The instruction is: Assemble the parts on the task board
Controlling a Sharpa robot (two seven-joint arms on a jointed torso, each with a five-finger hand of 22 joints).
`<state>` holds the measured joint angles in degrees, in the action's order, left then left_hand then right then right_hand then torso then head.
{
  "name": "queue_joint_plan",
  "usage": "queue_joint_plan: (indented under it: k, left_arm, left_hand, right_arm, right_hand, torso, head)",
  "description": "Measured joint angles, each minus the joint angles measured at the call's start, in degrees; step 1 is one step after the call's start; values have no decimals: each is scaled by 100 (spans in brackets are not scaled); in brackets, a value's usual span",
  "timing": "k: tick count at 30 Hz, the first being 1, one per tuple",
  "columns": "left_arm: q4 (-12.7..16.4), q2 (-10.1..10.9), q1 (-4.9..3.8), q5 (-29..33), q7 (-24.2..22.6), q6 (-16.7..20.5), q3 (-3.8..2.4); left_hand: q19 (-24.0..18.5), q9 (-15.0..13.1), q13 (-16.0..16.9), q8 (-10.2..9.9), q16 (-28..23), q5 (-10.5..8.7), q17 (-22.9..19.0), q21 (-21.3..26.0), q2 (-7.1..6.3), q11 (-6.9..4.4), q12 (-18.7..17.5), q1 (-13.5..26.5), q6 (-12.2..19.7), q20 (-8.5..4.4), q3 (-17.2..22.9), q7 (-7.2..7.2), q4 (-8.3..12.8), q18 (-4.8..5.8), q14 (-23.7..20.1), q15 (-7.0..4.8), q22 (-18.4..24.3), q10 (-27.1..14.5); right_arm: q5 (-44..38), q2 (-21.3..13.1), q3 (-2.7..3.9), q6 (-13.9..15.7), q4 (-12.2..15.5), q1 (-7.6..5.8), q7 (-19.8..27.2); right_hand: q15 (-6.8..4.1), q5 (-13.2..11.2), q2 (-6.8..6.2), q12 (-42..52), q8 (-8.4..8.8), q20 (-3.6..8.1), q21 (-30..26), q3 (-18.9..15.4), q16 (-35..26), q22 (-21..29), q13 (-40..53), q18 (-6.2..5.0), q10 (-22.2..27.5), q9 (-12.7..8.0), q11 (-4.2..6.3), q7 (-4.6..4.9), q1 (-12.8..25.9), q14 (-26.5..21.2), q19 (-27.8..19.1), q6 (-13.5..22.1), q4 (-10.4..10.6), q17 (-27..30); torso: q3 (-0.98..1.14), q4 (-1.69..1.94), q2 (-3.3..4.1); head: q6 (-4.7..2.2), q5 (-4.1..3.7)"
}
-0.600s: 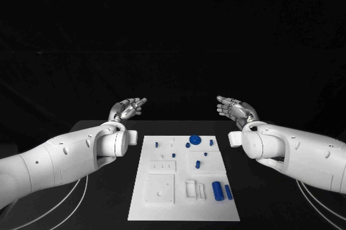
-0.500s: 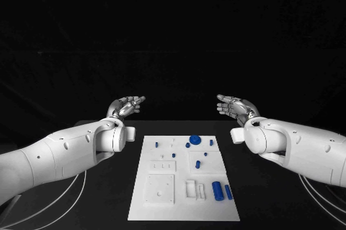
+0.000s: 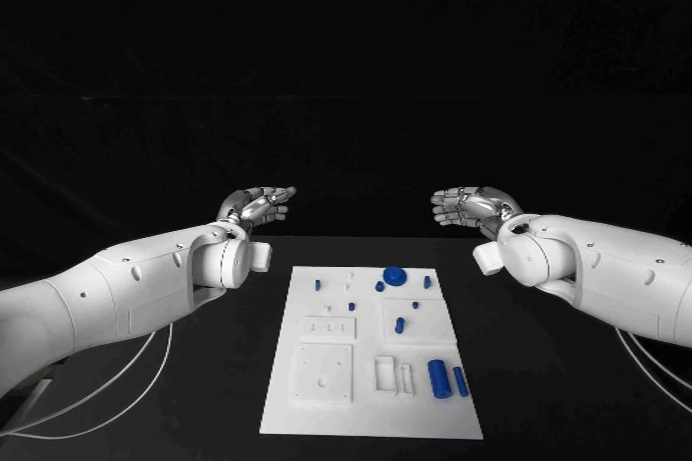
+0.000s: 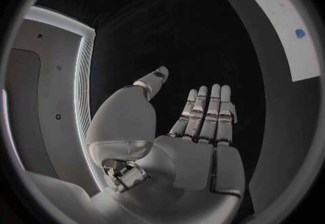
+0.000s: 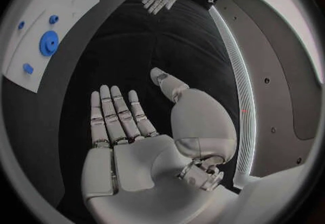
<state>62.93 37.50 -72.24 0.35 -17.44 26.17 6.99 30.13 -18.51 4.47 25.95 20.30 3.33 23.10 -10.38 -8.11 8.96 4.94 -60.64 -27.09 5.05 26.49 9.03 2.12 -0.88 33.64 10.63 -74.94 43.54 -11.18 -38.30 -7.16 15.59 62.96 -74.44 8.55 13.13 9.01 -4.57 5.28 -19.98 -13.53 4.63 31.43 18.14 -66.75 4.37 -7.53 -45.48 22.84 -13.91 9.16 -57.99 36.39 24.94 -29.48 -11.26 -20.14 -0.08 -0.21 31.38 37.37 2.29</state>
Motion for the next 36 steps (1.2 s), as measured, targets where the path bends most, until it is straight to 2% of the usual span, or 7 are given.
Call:
queue_joint_plan:
  k: [6, 11, 16, 21, 26, 29, 36]
  left_arm:
    - [135, 84, -7, 1, 1, -109, -3]
    - [410, 279, -12, -43, 18, -197, -1]
    - [819, 484, -53, -185, 37, -273, -1]
    - [1203, 641, -61, -319, 47, -331, -1]
    - [1634, 871, -68, -469, 49, -382, 0]
    - [1819, 1004, -105, -537, 49, -417, 0]
    - [2321, 1274, -192, -653, 49, -452, -1]
  left_hand:
    - [330, -55, 56, 121, 257, 61, 83, -218, 167, 101, 183, -167, -440, -33, -61, 37, 179, 2, 505, 3, 1, 551]
    - [748, -80, 118, 184, 544, 352, 204, -477, 323, 118, 366, -323, -888, -103, -30, 99, 494, -182, 1137, -95, 0, 1141]
    - [1020, -111, 159, 247, 723, 416, 293, -684, 407, 20, 455, -372, -1294, -233, 12, 162, 791, -226, 1505, -239, 0, 1609]
    - [1262, -113, 151, 182, 854, 415, 383, -889, 447, -7, 409, -331, -1397, -356, 66, 180, 999, -223, 1794, -372, 2, 1726]
    - [1508, -113, 131, 97, 1112, 415, 529, -1138, 479, -12, 324, -299, -1437, -498, 70, 181, 1114, -216, 2100, -517, 1, 1784]
    - [1593, -120, 121, 54, 1271, 415, 621, -1273, 480, -17, 280, -298, -1477, -583, 70, 181, 1134, -211, 2194, -609, 2, 1820]
    - [1762, -169, 140, -5, 1646, 527, 822, -1636, 447, -100, 236, -220, -1604, -751, 77, 139, 1268, -142, 2364, -759, 3, 2094]
  right_arm:
    - [-1223, 30, 3, 97, -14, 1, -31]
    - [-2366, 57, 15, 204, 19, 0, -71]
    - [-3521, 115, 28, 273, 30, -48, -96]
    - [-4468, 143, 32, 308, 35, -59, -96]
    - [-5221, 108, 33, 147, 87, -61, -94]
    - [-5626, 96, 33, 31, 187, -81, -95]
    - [-6525, 92, 39, -18, 448, -115, -278]
  right_hand:
    - [32, 139, -126, 162, -239, -9, 0, 195, 180, 2, 55, -90, -562, 52, 112, 72, -292, 377, 210, -587, -258, -72]
    - [-319, 221, -185, 366, -359, 34, 272, 437, 587, -130, 186, -314, -1189, 56, 349, 148, -457, 1155, 875, -1096, -338, -332]
    - [-809, 164, -237, 415, -378, 87, 644, 660, 1091, -131, 295, -696, -1607, 44, 506, 192, -508, 2154, 1918, -1460, -412, -727]
    - [-1189, 366, -267, 405, -378, 410, 919, 765, 1485, 34, 456, -714, -1939, 48, 668, 158, -538, 3013, 3038, -1698, -495, -1257]
    - [-1425, 572, -357, 404, -378, 931, 1622, 534, 2399, -232, 620, -665, -2121, 88, 851, 88, -628, 4046, 4329, -1868, -549, -1918]
    - [-1487, 608, -357, 371, -362, 1181, 2022, 344, 3061, -539, 694, -624, -2180, 101, 911, 60, -628, 4204, 4737, -1958, -546, -2356]
    - [-1496, 379, -434, 252, -329, 1232, 2173, 435, 3501, -808, 751, -627, -2262, 114, 931, -6, -780, 3906, 4662, -2126, -524, -2649]
  torso:
    - [-4, 14, 21]
    - [-15, 41, 66]
    - [-25, 80, 154]
    - [-31, 130, 234]
    - [-41, 194, 323]
    - [-47, 232, 384]
    - [-55, 289, 533]
  head:
    - [22, 17]
    - [24, 22]
    - [9, 4]
    - [7, -23]
    - [-4, -63]
    - [-31, -93]
    - [-96, -142]
